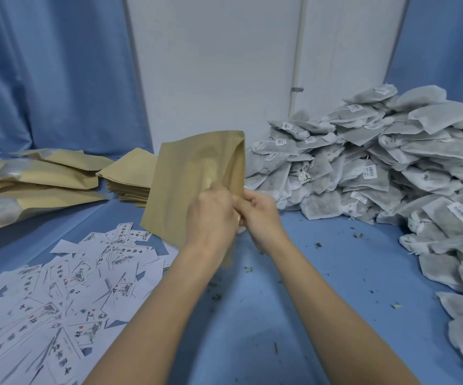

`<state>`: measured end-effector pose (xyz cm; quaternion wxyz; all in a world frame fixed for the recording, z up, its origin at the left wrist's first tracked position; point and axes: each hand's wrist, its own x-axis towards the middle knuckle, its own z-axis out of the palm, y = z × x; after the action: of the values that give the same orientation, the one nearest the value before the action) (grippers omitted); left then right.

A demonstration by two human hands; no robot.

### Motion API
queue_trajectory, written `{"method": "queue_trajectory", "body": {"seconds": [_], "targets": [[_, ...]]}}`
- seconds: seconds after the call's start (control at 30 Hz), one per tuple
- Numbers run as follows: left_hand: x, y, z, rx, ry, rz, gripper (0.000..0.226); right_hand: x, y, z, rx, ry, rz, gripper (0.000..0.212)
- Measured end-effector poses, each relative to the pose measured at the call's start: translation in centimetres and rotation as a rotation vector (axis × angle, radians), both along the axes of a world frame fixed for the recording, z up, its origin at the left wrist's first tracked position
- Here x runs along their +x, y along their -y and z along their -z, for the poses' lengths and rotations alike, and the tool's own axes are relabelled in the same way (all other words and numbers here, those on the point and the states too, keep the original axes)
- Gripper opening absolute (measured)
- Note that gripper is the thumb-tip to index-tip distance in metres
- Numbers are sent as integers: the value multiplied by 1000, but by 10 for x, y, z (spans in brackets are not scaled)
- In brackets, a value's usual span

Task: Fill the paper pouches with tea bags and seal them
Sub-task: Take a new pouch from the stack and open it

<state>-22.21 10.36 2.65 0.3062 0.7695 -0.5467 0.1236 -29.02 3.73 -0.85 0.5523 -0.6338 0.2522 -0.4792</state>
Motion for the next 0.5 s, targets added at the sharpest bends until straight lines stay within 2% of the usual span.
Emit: {"method": "queue_trajectory", "body": {"seconds": [0.07, 0.13, 0.2, 0.3, 0.4, 0.43, 0.5], "targets": [[2, -3, -4, -1, -24, 14, 5, -2, 4, 4, 39, 2, -9, 23], [2, -4, -5, 4, -34, 24, 14, 0, 6, 5, -63, -74, 44, 26], [-1, -5, -9, 16, 0, 17, 15, 2, 2, 2, -198, -83, 205, 23], [-7, -2, -15, 30, 129, 1, 12, 5, 0, -1, -497, -146, 457, 29], [-14, -1, -18, 76, 266, 36, 23, 9, 0, -8, -642, -311, 703, 12], [-15, 0, -19, 88, 299, 44, 25, 8, 2, -9, -702, -367, 728, 10], [-16, -1, -17, 107, 366, 26, 26, 0, 4, -12, -748, -358, 617, 23]]}}
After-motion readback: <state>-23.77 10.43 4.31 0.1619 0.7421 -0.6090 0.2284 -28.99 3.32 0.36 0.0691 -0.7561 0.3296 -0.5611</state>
